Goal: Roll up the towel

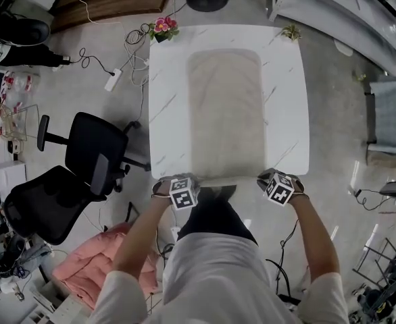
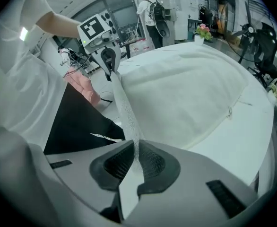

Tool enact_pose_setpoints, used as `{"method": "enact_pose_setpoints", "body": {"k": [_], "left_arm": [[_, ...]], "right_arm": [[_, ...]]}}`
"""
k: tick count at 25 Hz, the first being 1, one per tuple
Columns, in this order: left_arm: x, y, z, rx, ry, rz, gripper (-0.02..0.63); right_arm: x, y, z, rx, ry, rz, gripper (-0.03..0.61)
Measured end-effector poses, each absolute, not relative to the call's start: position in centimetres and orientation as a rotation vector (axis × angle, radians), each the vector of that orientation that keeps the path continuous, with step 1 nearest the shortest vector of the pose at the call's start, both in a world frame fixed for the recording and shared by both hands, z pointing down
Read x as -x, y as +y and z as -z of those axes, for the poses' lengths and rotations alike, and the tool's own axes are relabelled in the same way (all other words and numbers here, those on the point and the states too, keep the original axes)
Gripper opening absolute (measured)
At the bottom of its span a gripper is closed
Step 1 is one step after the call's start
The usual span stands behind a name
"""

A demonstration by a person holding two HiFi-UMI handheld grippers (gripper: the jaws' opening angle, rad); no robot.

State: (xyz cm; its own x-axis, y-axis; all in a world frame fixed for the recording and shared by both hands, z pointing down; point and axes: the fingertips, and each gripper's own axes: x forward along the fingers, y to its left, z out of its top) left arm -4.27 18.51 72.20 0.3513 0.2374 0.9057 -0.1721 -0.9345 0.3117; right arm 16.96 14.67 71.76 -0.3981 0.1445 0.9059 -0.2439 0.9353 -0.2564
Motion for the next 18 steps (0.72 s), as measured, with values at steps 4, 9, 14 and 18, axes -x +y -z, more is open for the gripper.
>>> {"method": "enact_pose_setpoints", "body": {"k": [4,9,14,18], "left_arm": [[4.5,15.0,-72.7,-2.254,0.026,-1.629,0.043],[5.1,10.8,-73.9,-2.324,-0.194,-1.711,0.082],[5.8,8.6,-74.9,-2.34,-0.467,-1.67,0.233],[6.2,8.4,-74.5,-2.335,-0.535,-1.609,0.245]], "right_arm": [[-16.8,11.7,-72.4,-0.081,-1.917,-0.413,0.048],[-16.6,8.5,-73.4,-0.205,-1.918,-0.313,0.07],[-17.1,6.4,-74.3,-0.393,-1.908,-0.205,0.193],[-17.1,6.3,-74.1,-0.424,-1.915,-0.197,0.195]]}}
